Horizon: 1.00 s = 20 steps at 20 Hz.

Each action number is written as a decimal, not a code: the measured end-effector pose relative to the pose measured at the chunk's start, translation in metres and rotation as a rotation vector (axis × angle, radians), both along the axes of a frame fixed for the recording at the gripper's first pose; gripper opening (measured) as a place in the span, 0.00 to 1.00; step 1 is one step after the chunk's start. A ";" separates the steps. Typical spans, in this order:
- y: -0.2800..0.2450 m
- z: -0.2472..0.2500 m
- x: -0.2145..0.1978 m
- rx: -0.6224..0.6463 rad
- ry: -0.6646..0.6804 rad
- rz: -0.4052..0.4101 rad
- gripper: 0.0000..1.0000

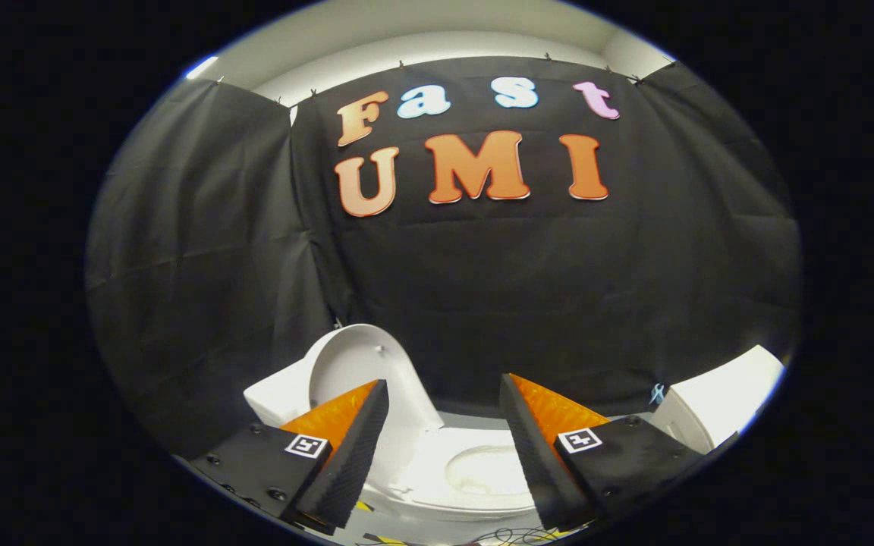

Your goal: Open the toilet lid.

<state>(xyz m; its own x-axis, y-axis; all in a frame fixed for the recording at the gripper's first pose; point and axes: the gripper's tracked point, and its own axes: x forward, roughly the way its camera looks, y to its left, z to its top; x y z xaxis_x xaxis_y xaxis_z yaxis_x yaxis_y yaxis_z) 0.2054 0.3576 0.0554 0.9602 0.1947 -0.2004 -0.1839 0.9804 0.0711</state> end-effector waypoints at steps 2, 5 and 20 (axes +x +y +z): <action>-0.036 0.007 -0.004 0.008 -0.011 -0.032 0.95; -0.087 0.019 -0.015 0.027 -0.033 -0.079 0.95; -0.298 0.048 -0.097 0.065 -0.095 -0.230 0.95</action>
<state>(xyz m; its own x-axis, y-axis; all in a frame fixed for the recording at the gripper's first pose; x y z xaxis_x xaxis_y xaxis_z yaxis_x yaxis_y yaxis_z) 0.1084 0.0598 0.1033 0.9946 -0.0212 -0.1012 0.0342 0.9912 0.1280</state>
